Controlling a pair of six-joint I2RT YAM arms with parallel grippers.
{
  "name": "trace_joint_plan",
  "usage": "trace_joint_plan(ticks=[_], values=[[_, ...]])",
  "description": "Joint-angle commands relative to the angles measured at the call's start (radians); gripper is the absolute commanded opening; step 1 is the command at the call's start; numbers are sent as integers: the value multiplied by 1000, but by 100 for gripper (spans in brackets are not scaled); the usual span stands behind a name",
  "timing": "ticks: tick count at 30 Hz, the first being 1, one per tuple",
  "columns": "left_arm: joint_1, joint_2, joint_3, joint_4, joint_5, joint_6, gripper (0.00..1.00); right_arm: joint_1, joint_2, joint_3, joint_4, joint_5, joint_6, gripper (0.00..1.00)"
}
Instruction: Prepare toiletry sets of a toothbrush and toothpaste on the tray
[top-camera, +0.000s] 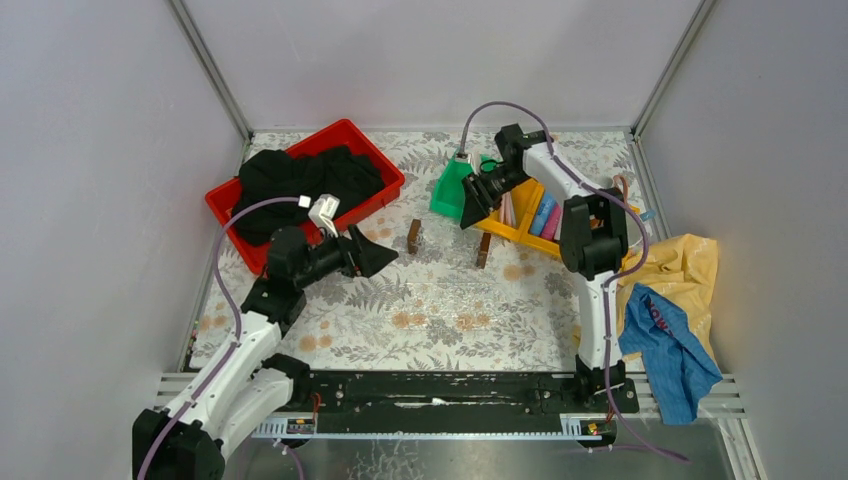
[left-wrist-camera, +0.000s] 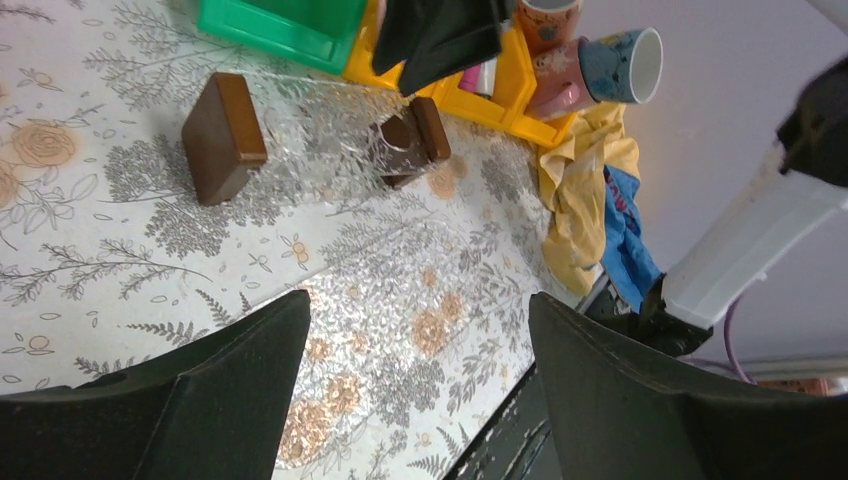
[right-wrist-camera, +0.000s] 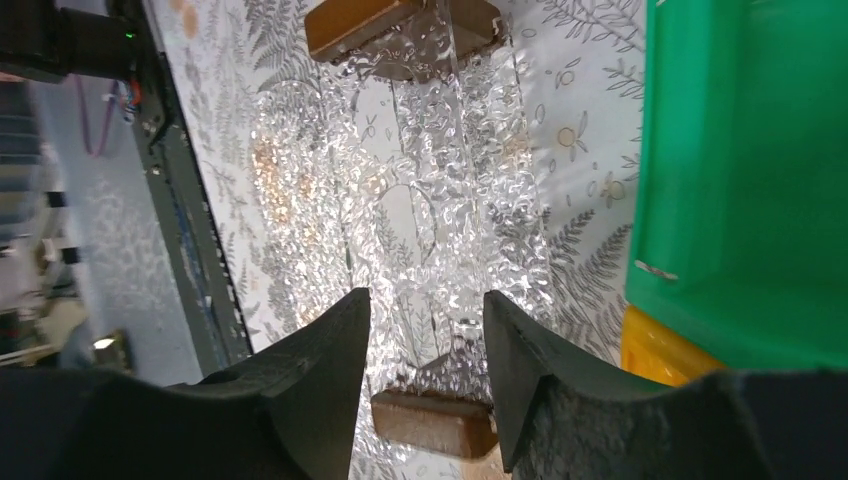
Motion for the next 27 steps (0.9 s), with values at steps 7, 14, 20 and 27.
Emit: trace_joint_plan(ticks=[7, 14, 20, 27], values=[[-18, 144, 27, 216, -229, -78, 87, 10, -281, -112, 134, 41, 26, 69], [-49, 340, 125, 230, -387, -92, 86, 116, -305, -223, 231, 177, -28, 95], [-49, 251, 67, 187, -486, -71, 87, 192, -228, -162, 274, 292, -25, 100], [-46, -7, 3, 23, -549, -56, 87, 228, -125, -38, 270, 378, -29, 100]])
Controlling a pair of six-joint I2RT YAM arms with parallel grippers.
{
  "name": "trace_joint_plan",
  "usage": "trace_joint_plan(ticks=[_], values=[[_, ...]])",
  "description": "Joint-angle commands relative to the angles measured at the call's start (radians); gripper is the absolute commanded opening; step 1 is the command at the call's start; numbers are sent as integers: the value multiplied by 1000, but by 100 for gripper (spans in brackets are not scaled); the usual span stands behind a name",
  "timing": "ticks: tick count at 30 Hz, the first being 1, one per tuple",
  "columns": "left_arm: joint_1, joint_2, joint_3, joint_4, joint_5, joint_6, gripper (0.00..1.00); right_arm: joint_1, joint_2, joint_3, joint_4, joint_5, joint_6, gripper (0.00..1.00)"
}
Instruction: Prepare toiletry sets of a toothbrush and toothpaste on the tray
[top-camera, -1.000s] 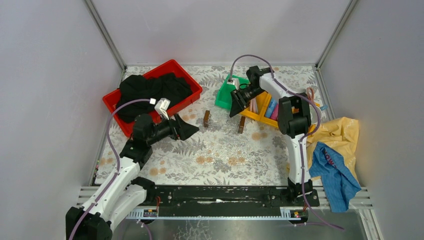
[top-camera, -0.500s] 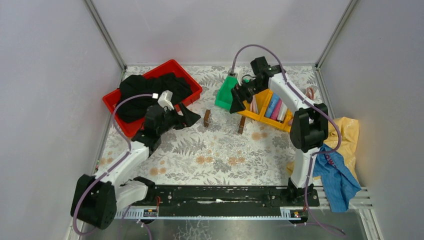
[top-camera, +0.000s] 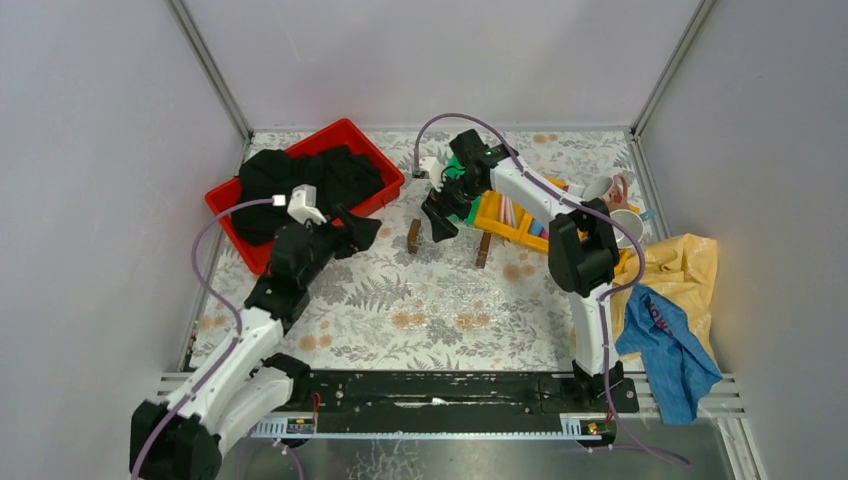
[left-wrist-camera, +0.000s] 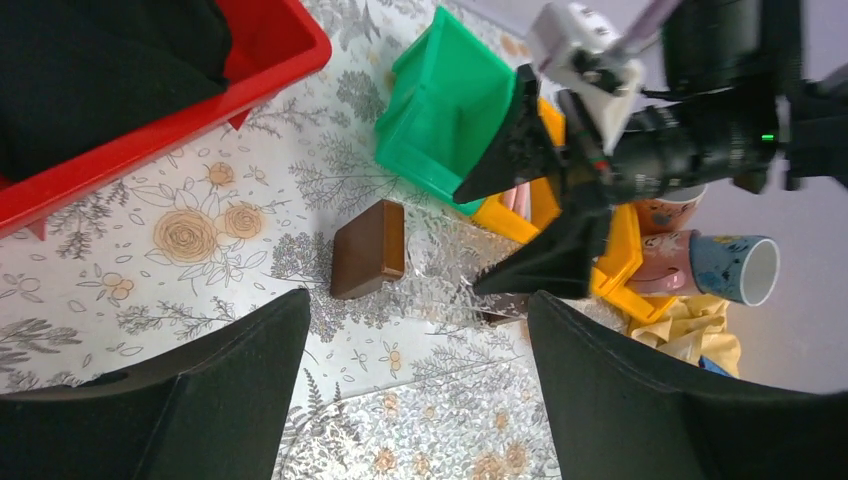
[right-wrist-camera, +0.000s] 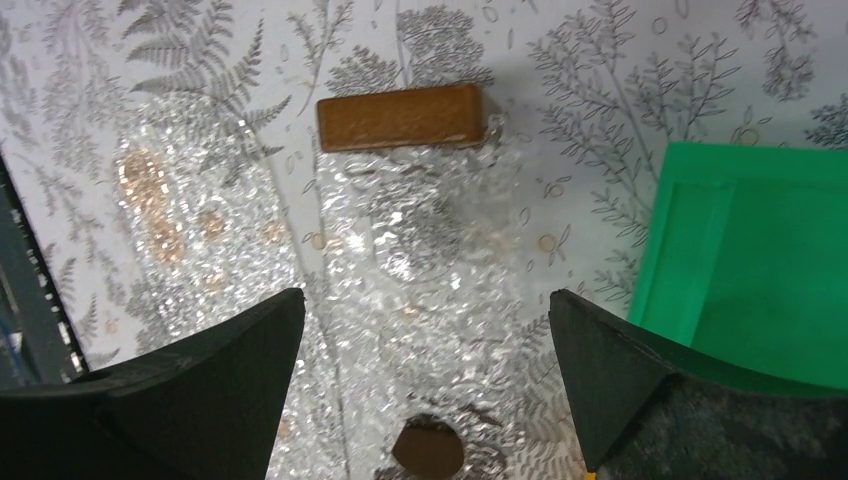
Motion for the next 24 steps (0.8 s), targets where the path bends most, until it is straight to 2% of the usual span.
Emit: trace_joint_plan(ticks=[1, 10, 24], values=[[-3, -149, -19, -108, -75, 25, 87, 14, 47, 92, 15, 71, -18, 100], [-2, -319, -1, -289, -59, 34, 87, 51, 102, 135, -77, 20, -100, 100], [-1, -344, -15, -282, -34, 27, 87, 74, 72, 99, -173, -33, -239, 88]])
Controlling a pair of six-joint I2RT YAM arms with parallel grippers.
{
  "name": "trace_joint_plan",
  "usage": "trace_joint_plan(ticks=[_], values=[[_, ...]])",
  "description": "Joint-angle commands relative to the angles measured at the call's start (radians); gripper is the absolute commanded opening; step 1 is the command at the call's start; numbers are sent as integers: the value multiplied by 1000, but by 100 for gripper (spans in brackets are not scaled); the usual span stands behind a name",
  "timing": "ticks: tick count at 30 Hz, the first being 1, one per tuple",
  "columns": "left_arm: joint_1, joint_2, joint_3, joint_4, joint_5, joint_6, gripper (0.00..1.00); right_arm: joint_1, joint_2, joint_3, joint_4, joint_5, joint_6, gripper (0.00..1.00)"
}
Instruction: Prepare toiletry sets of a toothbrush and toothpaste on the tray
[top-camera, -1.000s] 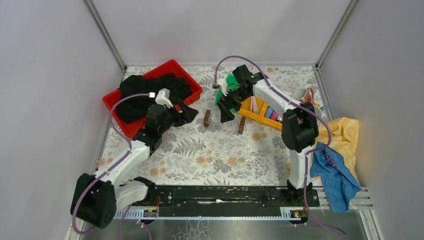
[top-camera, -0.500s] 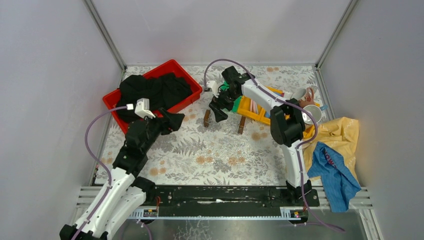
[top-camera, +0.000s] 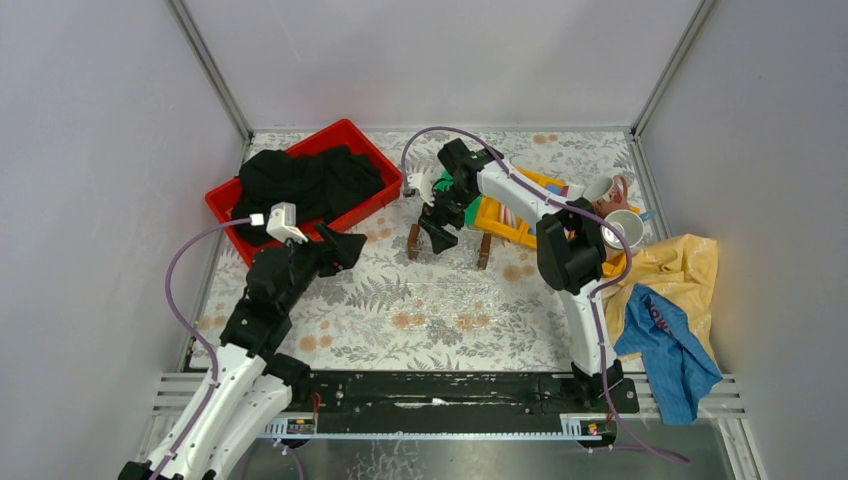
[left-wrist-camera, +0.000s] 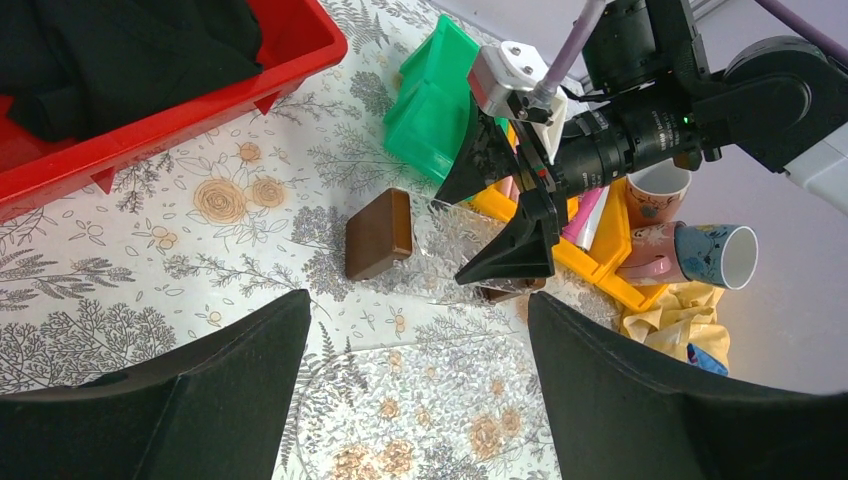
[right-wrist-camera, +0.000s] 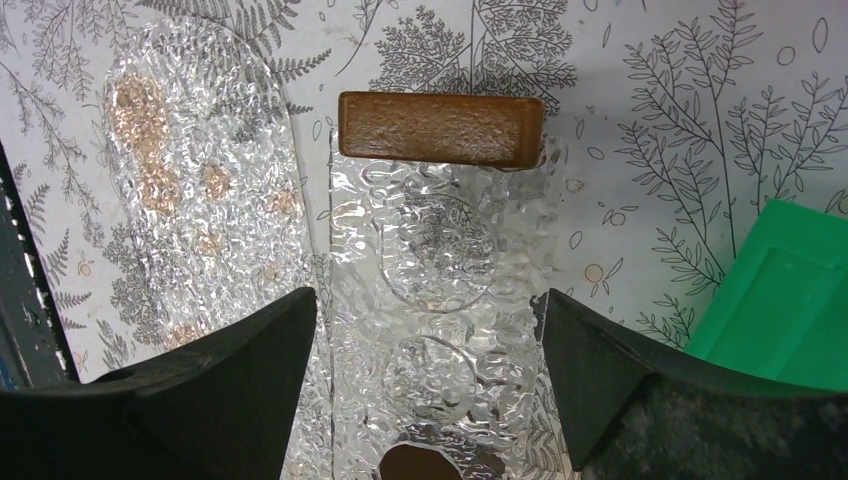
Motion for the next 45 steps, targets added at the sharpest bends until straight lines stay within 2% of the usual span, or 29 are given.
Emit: trace_joint_plan(ticks=[1, 8, 19, 23, 26, 30, 33, 36, 41, 45], values=[[-1, 6, -4, 17, 14, 12, 87, 21, -27, 7, -57, -57, -72, 88], [-1, 10, -15, 33, 27, 3, 87, 38, -32, 5, -89, -66, -117, 87], [-2, -11, -17, 22, 32, -2, 87, 40, -46, 14, 14, 32, 28, 91], [-1, -22, -14, 11, 33, -4, 87, 40, -78, 8, 19, 26, 36, 92], [-2, -32, -9, 3, 34, -4, 87, 40, -150, -44, 70, 5, 49, 100], [-2, -44, -6, 12, 50, -22, 88, 40, -248, -127, 142, -1, 69, 99], [-1, -51, -9, 79, 111, -55, 89, 40, -299, -164, 151, -4, 76, 99], [-1, -60, -11, 148, 158, -76, 98, 29, -393, -227, 175, -34, 120, 99], [0, -43, -4, 248, 225, -95, 100, -79, -591, -371, 301, -173, 312, 99], [-1, 48, -17, 377, 336, -136, 100, -206, -719, -506, 477, -229, 497, 99]])
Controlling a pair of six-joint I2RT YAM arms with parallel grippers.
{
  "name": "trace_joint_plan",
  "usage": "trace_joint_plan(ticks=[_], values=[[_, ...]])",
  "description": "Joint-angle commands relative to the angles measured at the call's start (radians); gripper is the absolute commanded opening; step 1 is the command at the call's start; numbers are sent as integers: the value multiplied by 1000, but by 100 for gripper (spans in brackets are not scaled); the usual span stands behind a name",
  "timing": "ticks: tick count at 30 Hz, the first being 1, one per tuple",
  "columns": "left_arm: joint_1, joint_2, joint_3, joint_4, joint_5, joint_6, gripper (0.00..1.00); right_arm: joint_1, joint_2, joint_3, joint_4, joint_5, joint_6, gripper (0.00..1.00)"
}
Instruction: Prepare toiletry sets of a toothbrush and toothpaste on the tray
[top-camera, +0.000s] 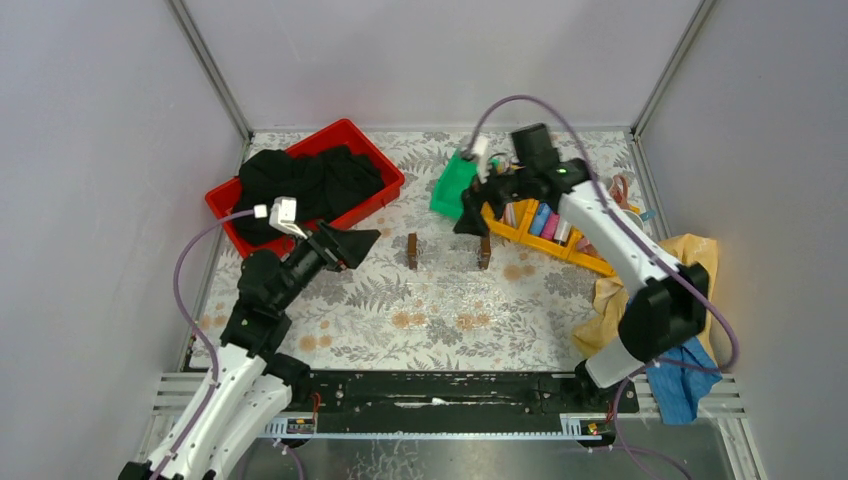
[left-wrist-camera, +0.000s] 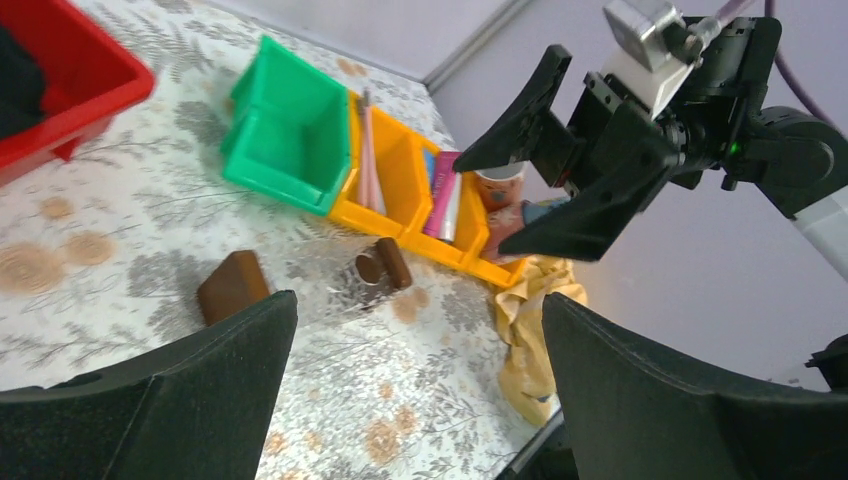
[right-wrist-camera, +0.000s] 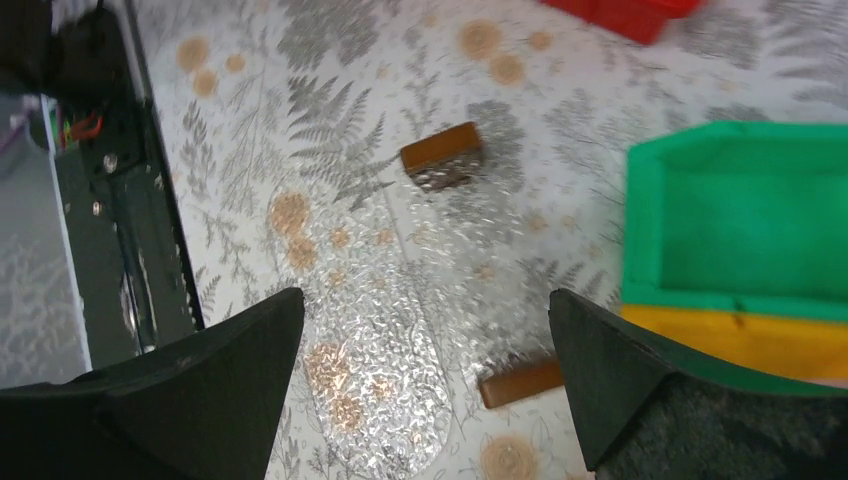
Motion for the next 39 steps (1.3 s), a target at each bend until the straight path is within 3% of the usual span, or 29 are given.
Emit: trace_joint_plan(ticks=[1, 5, 11, 13, 19, 32, 39], values=[[-1, 97, -11, 217, 152, -66, 100, -133, -142, -111, 237, -96, 263, 99], [-1, 198, -40, 274, 214, -138, 100, -220, -193, -188, 346, -34, 409, 99], [12, 283, -38, 324, 243, -195, 100, -274, -131, -143, 306, 162, 408, 99], [28, 309, 36, 226, 248, -135, 100, -274, -91, -108, 275, 232, 383, 99], [37, 384, 302, -123, 125, 181, 100, -275, -7, -19, 205, 348, 318, 86], [41, 316, 215, -141, 62, 399, 98, -307, -28, 5, 128, 310, 286, 71], [44, 239, 157, -137, 62, 454, 98, -390, -165, 22, 17, 260, 207, 67]])
